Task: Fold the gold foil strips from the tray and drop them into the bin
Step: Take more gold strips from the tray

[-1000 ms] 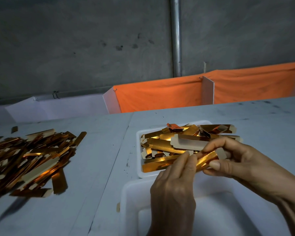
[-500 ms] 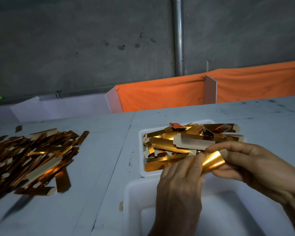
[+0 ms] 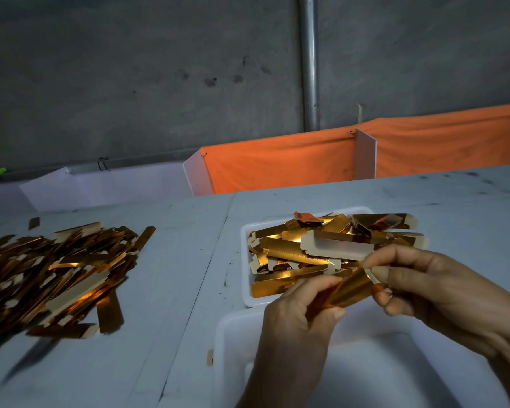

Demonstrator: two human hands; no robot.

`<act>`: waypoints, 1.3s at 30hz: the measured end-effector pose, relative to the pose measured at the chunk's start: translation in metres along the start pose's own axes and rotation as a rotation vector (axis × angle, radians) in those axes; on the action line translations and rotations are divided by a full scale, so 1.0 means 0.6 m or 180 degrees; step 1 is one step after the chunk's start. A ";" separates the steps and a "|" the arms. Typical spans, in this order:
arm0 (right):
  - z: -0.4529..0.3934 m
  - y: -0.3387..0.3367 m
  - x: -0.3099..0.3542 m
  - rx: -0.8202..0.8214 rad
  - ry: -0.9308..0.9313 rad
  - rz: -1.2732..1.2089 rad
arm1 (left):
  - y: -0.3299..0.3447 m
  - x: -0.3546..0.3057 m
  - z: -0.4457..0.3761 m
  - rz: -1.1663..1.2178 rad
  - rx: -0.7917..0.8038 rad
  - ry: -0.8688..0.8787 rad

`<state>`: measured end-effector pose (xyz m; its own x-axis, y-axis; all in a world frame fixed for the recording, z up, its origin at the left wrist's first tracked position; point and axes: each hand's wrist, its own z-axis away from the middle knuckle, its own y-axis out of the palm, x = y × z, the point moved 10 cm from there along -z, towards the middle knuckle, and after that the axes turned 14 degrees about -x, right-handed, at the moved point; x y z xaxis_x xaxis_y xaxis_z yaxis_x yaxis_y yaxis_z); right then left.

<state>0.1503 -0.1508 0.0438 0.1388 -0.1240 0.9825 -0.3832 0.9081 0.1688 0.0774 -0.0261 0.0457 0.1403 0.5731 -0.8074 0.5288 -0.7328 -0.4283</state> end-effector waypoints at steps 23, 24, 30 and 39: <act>0.020 0.002 0.062 -0.0037 -0.1374 0.0672 | 0.004 -0.032 0.005 -0.0032 0.0028 0.0951; 0.020 0.001 0.062 -0.0057 -0.1387 0.0688 | 0.004 -0.035 0.006 -0.0051 0.0025 0.0996; 0.016 0.004 0.051 0.0006 -0.1252 0.0688 | 0.004 -0.059 0.016 -0.0260 -0.0105 0.1518; 0.009 0.010 0.033 -0.0042 -0.1169 0.1139 | -0.002 -0.077 0.021 -0.0816 -0.0394 0.1955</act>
<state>0.1457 -0.1502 0.0647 -0.3300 0.0654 0.9417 -0.3360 0.9241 -0.1819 0.0597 -0.0560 0.0784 0.4286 0.8545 -0.2936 0.6956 -0.5195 -0.4963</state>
